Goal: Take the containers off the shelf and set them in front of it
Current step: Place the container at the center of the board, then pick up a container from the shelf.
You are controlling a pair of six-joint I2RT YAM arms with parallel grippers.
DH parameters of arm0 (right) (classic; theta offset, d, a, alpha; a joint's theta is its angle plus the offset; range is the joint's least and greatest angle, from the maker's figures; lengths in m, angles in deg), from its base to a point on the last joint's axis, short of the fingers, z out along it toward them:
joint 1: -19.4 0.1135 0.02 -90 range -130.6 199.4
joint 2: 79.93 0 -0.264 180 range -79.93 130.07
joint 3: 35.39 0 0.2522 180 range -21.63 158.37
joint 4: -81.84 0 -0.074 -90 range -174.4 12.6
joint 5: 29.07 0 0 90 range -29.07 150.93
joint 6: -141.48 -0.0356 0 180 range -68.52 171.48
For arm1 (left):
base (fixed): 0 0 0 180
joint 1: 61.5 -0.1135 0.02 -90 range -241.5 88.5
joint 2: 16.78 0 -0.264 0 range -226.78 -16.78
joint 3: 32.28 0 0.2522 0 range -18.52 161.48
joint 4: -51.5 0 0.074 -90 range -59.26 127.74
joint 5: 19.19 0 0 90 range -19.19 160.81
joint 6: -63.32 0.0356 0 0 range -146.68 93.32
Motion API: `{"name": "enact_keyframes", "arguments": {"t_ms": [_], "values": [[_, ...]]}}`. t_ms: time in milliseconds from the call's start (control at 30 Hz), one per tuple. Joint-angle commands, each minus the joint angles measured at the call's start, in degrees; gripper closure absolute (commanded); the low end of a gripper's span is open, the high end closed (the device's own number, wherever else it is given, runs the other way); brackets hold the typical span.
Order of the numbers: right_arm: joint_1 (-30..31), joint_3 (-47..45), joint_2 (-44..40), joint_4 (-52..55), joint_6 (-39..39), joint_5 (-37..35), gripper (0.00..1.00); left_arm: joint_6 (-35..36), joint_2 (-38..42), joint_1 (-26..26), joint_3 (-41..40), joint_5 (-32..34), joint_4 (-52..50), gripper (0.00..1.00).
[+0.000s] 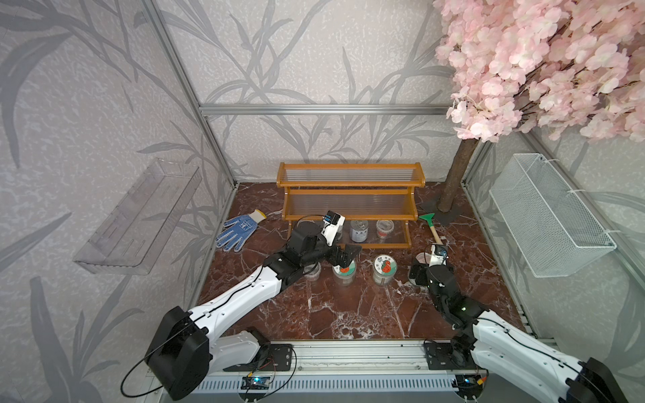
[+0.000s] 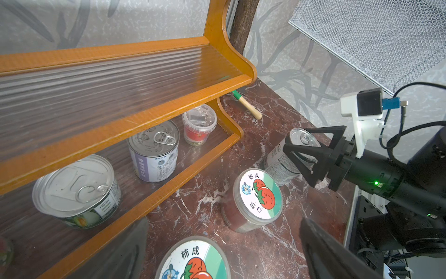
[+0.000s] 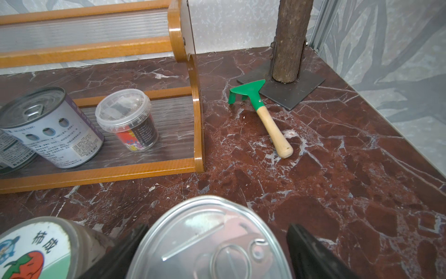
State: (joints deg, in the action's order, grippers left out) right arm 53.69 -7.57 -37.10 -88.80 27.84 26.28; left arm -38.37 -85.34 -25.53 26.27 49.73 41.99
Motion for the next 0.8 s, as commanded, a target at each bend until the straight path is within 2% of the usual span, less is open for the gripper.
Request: {"name": "enact_keyframes", "arguments": {"t_ms": [0, 167, 333, 400, 600, 767], "values": [[0.3, 4.5, -2.7, 5.1, 2.0, -1.9, 0.06, 2.1, 2.1, -0.3, 1.9, 0.9, -1.5, 0.0], [-0.1, 9.8, -1.8, 6.2, 6.8, -0.4, 0.03, 2.3, 3.8, -0.4, 1.4, 3.7, -2.0, 0.0], [-1.3, 16.3, 3.6, 8.0, 8.3, 7.9, 0.03, 2.6, 4.2, -0.5, 1.3, 4.2, -2.1, 0.0], [-2.7, 19.2, 6.3, 9.5, 8.4, 13.3, 0.02, 2.7, 4.4, -0.5, 1.2, 4.6, -2.0, 0.0], [-6.3, 23.4, 12.2, 10.8, 9.3, 24.6, 0.02, 2.8, 5.4, -0.8, 0.6, 6.4, -2.1, 0.0], [-6.6, 24.9, 17.3, 8.5, 9.4, 29.0, 0.02, 2.3, 6.1, -1.0, 0.1, 7.0, -1.9, 0.0]]}}
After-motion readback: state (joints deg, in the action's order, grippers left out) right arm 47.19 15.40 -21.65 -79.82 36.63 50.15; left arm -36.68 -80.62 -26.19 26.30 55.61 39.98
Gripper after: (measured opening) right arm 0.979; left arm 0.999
